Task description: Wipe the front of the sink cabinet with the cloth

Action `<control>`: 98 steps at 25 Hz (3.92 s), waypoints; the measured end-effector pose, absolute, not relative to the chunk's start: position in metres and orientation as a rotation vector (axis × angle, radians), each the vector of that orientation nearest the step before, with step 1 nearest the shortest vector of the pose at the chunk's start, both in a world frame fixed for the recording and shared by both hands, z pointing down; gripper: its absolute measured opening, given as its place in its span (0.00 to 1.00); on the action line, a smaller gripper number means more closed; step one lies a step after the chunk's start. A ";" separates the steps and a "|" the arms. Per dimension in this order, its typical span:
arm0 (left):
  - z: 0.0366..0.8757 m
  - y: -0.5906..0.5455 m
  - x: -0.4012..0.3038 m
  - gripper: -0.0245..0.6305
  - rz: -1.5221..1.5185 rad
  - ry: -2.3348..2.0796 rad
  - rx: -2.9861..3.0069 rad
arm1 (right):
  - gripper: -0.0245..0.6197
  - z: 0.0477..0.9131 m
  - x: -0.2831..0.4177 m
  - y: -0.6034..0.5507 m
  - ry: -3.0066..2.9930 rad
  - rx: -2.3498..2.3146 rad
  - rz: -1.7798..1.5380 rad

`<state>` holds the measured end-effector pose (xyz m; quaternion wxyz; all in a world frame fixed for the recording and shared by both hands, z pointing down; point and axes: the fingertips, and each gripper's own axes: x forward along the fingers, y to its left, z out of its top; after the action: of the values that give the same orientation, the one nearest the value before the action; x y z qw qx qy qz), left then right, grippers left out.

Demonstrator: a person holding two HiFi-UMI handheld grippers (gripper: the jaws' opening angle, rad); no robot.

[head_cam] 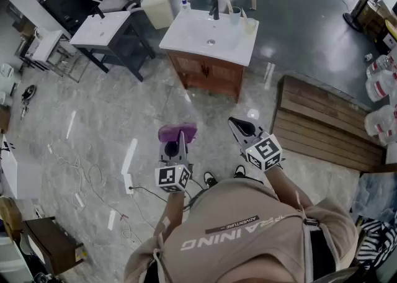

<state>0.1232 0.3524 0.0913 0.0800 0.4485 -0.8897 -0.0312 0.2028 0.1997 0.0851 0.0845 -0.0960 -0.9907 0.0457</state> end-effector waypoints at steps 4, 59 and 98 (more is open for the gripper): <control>0.098 0.353 0.120 0.09 -0.088 -2.657 1.316 | 0.05 0.091 0.199 0.191 -2.941 -0.255 0.109; 0.130 0.408 -0.093 0.09 -0.122 -2.578 1.378 | 0.05 0.121 0.011 0.250 -2.867 -0.184 0.063; 0.139 0.227 -0.301 0.09 0.028 -2.444 1.501 | 0.05 0.163 -0.193 0.082 -2.908 -0.060 0.175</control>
<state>-0.3013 0.2274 0.1386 0.1364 0.5186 -0.8440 0.0096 -0.1933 0.0819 0.1629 0.1136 -0.0204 -0.9915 0.0598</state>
